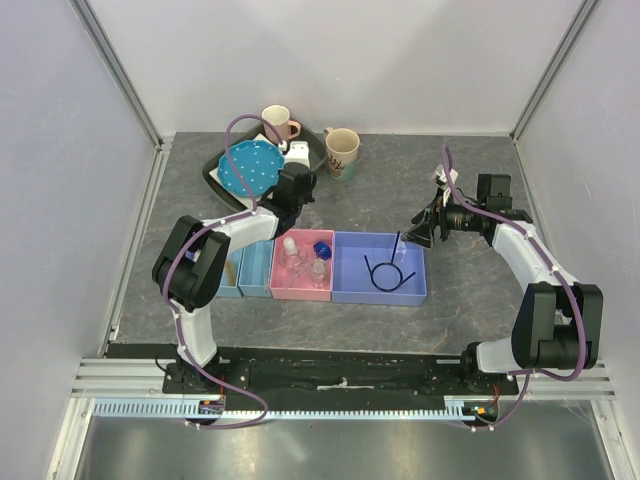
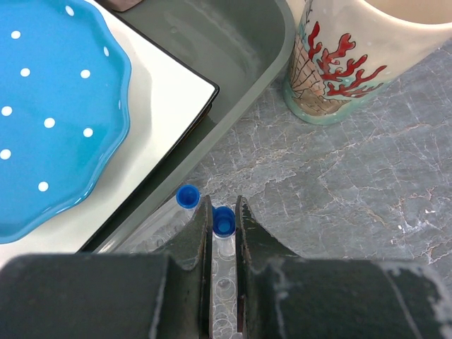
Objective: Organize the chemistry lab equipment
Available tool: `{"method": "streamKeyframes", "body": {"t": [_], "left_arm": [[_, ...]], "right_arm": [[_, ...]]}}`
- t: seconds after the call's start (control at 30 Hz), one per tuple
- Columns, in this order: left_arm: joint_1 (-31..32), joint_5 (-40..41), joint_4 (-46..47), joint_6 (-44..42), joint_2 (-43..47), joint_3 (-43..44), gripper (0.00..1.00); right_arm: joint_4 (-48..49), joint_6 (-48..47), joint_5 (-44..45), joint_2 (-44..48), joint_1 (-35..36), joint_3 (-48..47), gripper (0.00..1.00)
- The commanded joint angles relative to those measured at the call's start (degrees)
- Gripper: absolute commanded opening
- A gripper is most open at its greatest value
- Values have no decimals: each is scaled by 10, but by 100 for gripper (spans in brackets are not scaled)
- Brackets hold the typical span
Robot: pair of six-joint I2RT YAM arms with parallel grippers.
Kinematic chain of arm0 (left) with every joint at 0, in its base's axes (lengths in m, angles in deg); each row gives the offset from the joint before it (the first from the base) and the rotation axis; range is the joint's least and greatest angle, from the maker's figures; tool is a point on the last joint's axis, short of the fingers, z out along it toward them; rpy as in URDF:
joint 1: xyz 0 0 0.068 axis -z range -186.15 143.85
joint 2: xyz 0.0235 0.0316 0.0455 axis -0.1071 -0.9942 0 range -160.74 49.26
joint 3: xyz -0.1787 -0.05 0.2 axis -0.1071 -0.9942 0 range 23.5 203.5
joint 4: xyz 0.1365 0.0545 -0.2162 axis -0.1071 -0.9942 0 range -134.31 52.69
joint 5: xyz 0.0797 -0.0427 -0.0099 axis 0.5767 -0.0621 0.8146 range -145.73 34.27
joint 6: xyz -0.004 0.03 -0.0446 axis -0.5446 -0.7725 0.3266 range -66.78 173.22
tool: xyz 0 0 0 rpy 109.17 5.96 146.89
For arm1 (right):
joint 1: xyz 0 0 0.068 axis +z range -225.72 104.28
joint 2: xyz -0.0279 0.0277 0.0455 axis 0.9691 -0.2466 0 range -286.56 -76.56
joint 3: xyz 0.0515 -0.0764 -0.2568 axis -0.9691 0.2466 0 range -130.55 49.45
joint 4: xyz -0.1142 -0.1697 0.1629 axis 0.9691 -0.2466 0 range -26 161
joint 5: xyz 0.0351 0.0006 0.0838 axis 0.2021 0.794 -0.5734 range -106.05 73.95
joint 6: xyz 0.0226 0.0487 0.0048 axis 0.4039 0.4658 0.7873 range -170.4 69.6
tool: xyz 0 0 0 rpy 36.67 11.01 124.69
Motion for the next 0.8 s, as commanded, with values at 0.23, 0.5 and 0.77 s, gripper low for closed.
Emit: {"method": "streamKeyframes", "body": {"t": [0.23, 0.5, 0.77], "left_arm": [[-2, 4, 43, -30, 11, -30, 3], [0, 7, 60, -53, 22, -45, 2], [9, 0, 79, -74, 29, -66, 3]], "right_arm": [[-9, -26, -30, -5, -1, -24, 80], [-14, -29, -34, -9, -1, -27, 80], [-20, -33, -36, -10, -2, -28, 80]]}}
